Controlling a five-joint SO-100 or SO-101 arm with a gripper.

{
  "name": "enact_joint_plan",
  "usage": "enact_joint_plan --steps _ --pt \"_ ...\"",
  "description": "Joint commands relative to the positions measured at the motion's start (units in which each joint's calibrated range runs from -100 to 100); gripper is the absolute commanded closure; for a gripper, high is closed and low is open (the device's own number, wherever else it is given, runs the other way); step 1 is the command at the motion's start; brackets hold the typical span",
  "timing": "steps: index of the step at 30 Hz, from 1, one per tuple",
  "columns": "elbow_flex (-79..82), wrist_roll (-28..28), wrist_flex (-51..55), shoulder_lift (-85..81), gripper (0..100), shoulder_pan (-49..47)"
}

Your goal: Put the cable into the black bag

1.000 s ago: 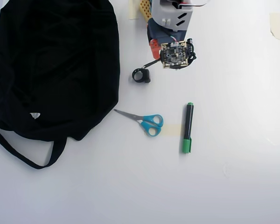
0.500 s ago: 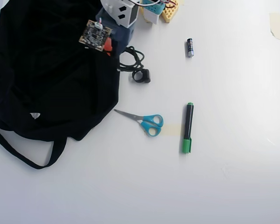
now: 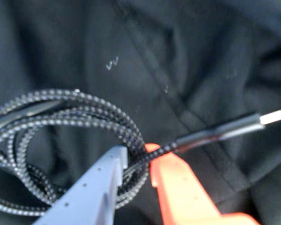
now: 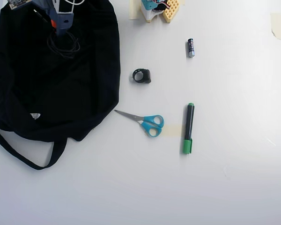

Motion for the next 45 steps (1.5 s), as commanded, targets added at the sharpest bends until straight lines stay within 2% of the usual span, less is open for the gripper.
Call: enact_joint_plan --steps 1,3,6,9,11,12,17,19,21,24,37,45 --pt "-4.27 0.02 -0.73 2.28 89 -0.15" --pt "-3.64 -0.08 -0.73 2.20 86 -0.38" --pt "-3.64 -0.03 1.51 -2.12 86 -3.22" --pt "-3.55 -0.08 11.16 -10.75 87 -8.98" --pt "-3.55 -0.13 13.48 -14.32 98 -12.12" --pt "-3.55 -0.13 13.57 -16.06 98 -13.91" --pt "-2.92 0.39 25.46 -24.86 98 -27.08" --pt "2.20 -0.08 27.87 -28.34 98 -33.88" --pt "14.51 -0.03 27.09 -37.06 98 -39.42" --pt "23.58 0.39 26.58 -43.11 98 -41.81" --pt "62.31 0.50 10.56 -68.84 97 -44.21" --pt "77.94 0.55 5.65 -79.46 98 -46.60"
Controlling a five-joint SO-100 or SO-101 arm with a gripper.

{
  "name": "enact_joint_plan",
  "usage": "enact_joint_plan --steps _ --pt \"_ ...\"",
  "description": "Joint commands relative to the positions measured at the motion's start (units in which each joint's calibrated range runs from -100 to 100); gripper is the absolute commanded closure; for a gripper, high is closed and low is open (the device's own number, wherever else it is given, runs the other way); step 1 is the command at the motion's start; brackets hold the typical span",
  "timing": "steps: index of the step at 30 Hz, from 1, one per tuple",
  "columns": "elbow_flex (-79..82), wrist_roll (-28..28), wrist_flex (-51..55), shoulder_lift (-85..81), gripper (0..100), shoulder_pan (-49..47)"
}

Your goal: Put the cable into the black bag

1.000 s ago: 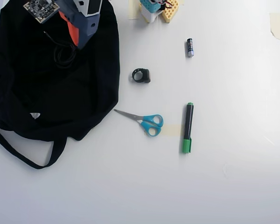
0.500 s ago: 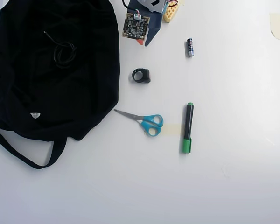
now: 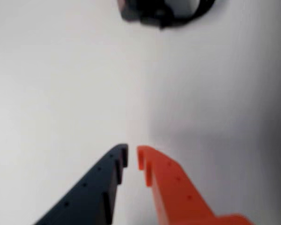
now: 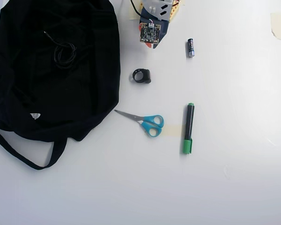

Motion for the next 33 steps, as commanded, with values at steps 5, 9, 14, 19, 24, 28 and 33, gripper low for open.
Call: enact_joint_plan --steps 5,9,14,19,24,28,33 --pt "5.48 0.26 -1.31 -8.23 98 -3.65" --pt "10.33 0.21 -1.31 -10.88 98 -2.68" --pt "16.08 0.21 0.07 -17.52 98 -2.60" --pt "15.99 0.26 4.03 -21.09 98 0.91" --pt "15.99 0.26 4.12 -21.34 98 0.69" --pt "15.99 -0.11 4.20 -21.34 98 0.69" --pt "15.99 -0.16 4.20 -21.26 98 0.69"
